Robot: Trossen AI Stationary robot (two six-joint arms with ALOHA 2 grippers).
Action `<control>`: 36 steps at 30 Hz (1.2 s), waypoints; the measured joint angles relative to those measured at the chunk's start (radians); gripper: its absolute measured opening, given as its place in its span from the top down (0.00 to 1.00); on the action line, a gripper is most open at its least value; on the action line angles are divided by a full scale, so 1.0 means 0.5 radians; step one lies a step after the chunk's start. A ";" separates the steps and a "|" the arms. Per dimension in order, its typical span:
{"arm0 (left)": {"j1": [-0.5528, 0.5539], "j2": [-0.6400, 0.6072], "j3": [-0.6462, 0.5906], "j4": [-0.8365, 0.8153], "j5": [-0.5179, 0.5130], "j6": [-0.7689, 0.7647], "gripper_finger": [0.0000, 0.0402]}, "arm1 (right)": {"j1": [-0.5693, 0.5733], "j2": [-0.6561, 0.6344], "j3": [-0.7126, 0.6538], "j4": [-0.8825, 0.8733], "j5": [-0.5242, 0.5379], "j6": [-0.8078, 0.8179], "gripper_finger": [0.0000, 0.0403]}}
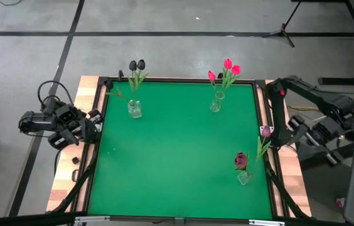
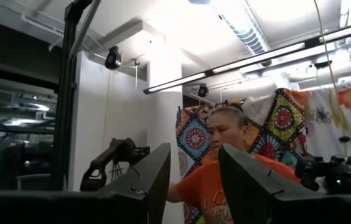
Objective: Sort flowers into vase by color
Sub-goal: Return to Home Position
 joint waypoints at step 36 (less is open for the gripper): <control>0.001 0.083 0.315 0.296 0.557 -0.427 0.67 | -3.118 0.250 -0.343 2.491 -3.929 -2.414 0.52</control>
